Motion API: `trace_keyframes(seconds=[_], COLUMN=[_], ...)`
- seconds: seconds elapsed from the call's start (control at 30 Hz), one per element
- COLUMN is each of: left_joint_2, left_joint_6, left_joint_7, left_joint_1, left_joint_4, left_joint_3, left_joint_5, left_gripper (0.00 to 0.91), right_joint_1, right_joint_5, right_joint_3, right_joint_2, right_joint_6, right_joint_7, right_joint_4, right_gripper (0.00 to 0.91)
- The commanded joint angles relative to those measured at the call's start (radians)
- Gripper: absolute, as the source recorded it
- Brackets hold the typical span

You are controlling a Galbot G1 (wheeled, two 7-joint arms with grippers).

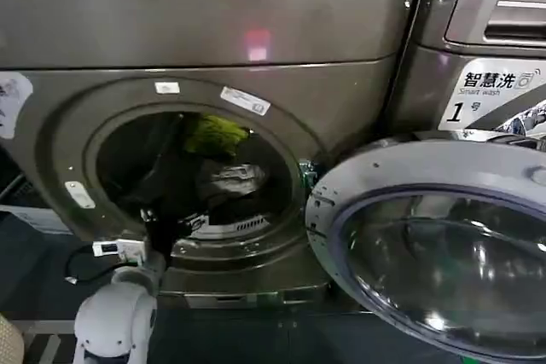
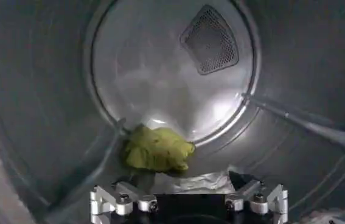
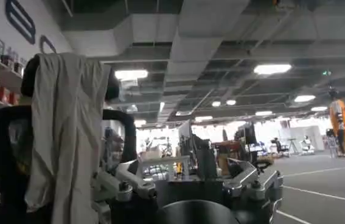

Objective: Grasp the clothes from the dryer.

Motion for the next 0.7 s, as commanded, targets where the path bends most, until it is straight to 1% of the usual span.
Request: trace_keyframes(seconds=[0.03, 0.17, 0.27, 0.7], left_joint_2=[-0.002, -0.004, -0.005, -0.012], left_joint_6=[0.049, 0.049, 0.049, 0.039], left_joint_7=[0.001, 0.001, 0.003, 0.000], left_joint_1=[-0.004, -0.007, -0.007, -0.024], left_joint_4=[0.004, 0.011, 0.015, 0.058], left_joint_3=[0.001, 0.000, 0.000, 0.010], left_joint_5=[0.002, 0.002, 0.004, 0.049], left_gripper=[0.907, 0.907, 0.907, 0.907], right_joint_1=[0.001, 0.000, 0.001, 0.002], right_joint_5=[-0.001, -0.004, -0.022, -0.024], right_joint_3=[0.002, 0.004, 0.004, -0.004], right_joint_2=[-0.004, -0.003, -0.003, 0.004], right_joint_6=[0.001, 0.001, 0.001, 0.021], right_joint_7=[0.000, 0.000, -0.003, -0.009], right_joint_4=[-0.004, -0.008, -0.009, -0.003], right_gripper=[0.907, 0.907, 0.907, 0.907])
